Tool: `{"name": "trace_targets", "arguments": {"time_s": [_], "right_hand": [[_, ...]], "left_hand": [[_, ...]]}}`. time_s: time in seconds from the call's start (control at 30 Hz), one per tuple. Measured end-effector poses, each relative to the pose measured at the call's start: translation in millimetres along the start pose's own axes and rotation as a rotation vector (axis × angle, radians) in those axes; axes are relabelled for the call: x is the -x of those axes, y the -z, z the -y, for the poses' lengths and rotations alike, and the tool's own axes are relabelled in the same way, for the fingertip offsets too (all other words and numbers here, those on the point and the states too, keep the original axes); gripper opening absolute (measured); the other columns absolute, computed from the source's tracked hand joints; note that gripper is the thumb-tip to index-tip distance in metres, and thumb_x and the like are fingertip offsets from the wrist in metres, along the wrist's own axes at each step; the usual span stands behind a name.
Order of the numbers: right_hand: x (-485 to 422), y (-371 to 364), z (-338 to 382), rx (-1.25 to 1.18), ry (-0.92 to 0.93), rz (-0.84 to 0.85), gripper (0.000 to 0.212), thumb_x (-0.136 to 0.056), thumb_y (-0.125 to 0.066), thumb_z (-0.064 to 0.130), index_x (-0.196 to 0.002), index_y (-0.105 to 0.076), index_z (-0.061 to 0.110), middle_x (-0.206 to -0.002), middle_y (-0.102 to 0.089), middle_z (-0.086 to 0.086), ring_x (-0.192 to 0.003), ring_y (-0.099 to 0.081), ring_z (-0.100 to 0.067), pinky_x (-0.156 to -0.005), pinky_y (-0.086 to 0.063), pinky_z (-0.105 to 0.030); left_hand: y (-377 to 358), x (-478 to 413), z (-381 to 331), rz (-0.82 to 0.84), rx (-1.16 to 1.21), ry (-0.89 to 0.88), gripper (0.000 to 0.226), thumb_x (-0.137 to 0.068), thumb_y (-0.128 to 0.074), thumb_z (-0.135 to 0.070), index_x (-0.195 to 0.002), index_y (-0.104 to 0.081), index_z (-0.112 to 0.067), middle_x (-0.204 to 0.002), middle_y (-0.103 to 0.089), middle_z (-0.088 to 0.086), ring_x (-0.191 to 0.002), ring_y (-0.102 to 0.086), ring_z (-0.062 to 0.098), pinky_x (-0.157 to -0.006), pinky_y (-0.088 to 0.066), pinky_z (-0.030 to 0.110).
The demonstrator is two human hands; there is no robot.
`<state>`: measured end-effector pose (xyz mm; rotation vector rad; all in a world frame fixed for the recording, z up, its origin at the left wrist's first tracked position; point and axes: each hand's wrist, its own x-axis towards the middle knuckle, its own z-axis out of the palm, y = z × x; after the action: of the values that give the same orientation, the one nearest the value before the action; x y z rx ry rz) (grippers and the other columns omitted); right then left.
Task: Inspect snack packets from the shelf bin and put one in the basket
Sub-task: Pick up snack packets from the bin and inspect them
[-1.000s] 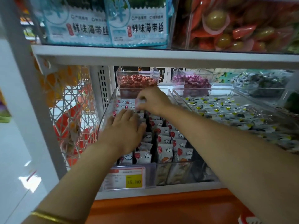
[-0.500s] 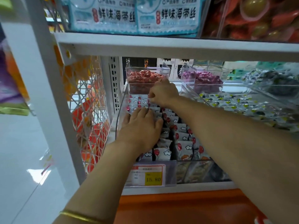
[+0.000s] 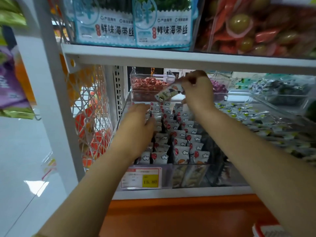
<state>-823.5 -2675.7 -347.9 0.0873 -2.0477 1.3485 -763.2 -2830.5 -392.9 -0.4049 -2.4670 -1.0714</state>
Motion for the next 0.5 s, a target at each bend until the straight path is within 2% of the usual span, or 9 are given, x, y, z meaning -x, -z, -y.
{"name": "trace_targets", "arguments": {"time_s": [0.03, 0.1, 0.13, 0.17, 0.2, 0.23, 0.27, 0.37, 0.5], "right_hand": [[13, 13, 2, -0.065, -0.037, 0.014, 0.013, -0.095, -0.048, 0.007, -0.085, -0.048, 0.014, -0.091, -0.055, -0.002, -0.082, -0.061, -0.025, -0.058, -0.053, -0.023], [39, 37, 4, -0.188, -0.131, 0.050, 0.016, -0.096, -0.048, 0.007, -0.082, -0.047, 0.015, -0.097, -0.058, -0.008, -0.068, -0.063, -0.022, -0.045, -0.051, -0.022], [51, 48, 5, -0.244, -0.181, 0.066, 0.016, -0.096, -0.048, 0.007, -0.082, -0.048, 0.014, -0.095, -0.060, -0.010, -0.060, -0.062, -0.019, -0.043, -0.050, -0.022], [61, 58, 6, -0.303, -0.229, 0.079, 0.015, -0.096, -0.048, 0.006, -0.082, -0.050, 0.012, -0.092, -0.061, -0.010, -0.057, -0.061, -0.016, -0.044, -0.051, -0.022], [71, 65, 7, -0.373, -0.272, 0.085, 0.014, -0.095, -0.049, 0.006, -0.082, -0.052, 0.010, -0.087, -0.061, -0.010, -0.055, -0.060, -0.015, -0.045, -0.051, -0.022], [79, 72, 7, -0.448, -0.309, 0.087, 0.015, -0.095, -0.049, 0.005, -0.081, -0.053, 0.009, -0.083, -0.060, -0.010, -0.053, -0.059, -0.013, -0.046, -0.051, -0.022], [86, 77, 6, -0.512, -0.339, 0.088, 0.015, -0.095, -0.050, 0.005, -0.080, -0.055, 0.007, -0.081, -0.058, -0.011, -0.053, -0.059, -0.013, -0.047, -0.051, -0.022], [102, 88, 1, -0.608, -0.389, 0.089, 0.013, -0.095, -0.050, 0.007, -0.084, -0.057, 0.003, -0.083, -0.059, -0.013, -0.055, -0.060, -0.013, -0.050, -0.052, -0.022], [110, 99, -7, -0.735, -0.434, 0.119, 0.014, -0.092, -0.053, 0.008, -0.082, -0.062, 0.006, -0.070, -0.068, -0.004, -0.054, -0.063, -0.013, -0.051, -0.053, -0.024]], "left_hand": [[2, 4, -3, -0.020, 0.050, 0.011, 0.039, -0.096, -0.046, -0.018, -0.135, -0.045, -0.013, -0.135, -0.049, 0.006, -0.110, -0.049, 0.017, -0.083, -0.037, 0.016], [5, 14, -12, -0.018, 0.160, 0.061, 0.043, -0.096, -0.047, -0.021, -0.138, -0.041, -0.016, -0.124, -0.055, -0.002, -0.093, -0.055, 0.009, -0.065, -0.042, 0.003], [6, 19, -16, 0.002, 0.218, 0.094, 0.043, -0.096, -0.048, -0.022, -0.138, -0.042, -0.017, -0.113, -0.056, -0.008, -0.084, -0.055, 0.005, -0.058, -0.043, 0.002], [6, 24, -19, 0.028, 0.272, 0.128, 0.042, -0.096, -0.049, -0.024, -0.137, -0.042, -0.018, -0.108, -0.056, -0.011, -0.084, -0.056, 0.005, -0.061, -0.047, 0.007], [6, 28, -21, 0.055, 0.327, 0.164, 0.042, -0.095, -0.049, -0.026, -0.136, -0.043, -0.018, -0.109, -0.057, -0.011, -0.092, -0.059, 0.008, -0.072, -0.051, 0.015], [6, 31, -22, 0.083, 0.395, 0.202, 0.041, -0.095, -0.050, -0.026, -0.135, -0.045, -0.016, -0.113, -0.059, -0.007, -0.098, -0.061, 0.011, -0.082, -0.053, 0.024], [6, 33, -23, 0.108, 0.474, 0.240, 0.038, -0.095, -0.050, -0.024, -0.131, -0.049, -0.013, -0.113, -0.062, -0.003, -0.098, -0.064, 0.013, -0.085, -0.054, 0.029], [3, 36, -29, 0.131, 0.636, 0.312, 0.024, -0.094, -0.052, -0.019, -0.110, -0.063, -0.005, -0.096, -0.068, 0.005, -0.089, -0.069, 0.015, -0.075, -0.057, 0.025], [-4, 36, -33, 0.110, 0.702, 0.348, 0.020, -0.091, -0.055, -0.024, -0.087, -0.067, -0.009, -0.081, -0.070, 0.003, -0.084, -0.069, 0.022, -0.083, -0.056, 0.039]]}}
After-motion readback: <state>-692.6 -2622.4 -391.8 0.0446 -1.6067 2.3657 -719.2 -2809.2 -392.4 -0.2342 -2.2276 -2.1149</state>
